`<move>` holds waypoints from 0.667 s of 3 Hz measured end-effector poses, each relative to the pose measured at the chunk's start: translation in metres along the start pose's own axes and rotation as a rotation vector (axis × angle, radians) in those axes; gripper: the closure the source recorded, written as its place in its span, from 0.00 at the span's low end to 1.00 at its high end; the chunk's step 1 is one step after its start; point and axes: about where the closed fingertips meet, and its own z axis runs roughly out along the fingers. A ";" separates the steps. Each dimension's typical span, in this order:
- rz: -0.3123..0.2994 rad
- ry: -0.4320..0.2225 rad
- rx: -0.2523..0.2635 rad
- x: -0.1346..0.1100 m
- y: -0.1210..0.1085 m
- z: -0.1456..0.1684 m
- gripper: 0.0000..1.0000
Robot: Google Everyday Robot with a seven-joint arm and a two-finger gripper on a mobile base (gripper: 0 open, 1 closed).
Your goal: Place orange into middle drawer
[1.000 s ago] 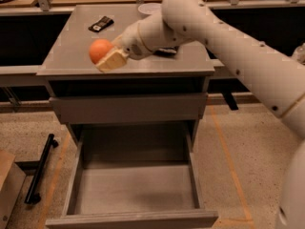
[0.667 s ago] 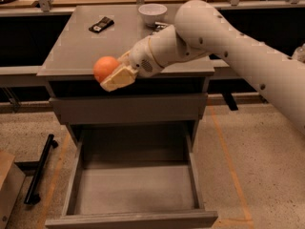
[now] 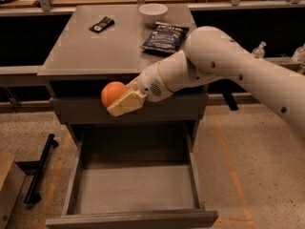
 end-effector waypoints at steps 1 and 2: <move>-0.037 0.005 0.000 0.006 -0.017 0.004 1.00; -0.049 -0.008 -0.022 0.043 -0.036 0.023 1.00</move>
Offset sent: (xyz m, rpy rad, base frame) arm 0.0472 -0.0326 -0.1388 0.0414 -0.0188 0.0778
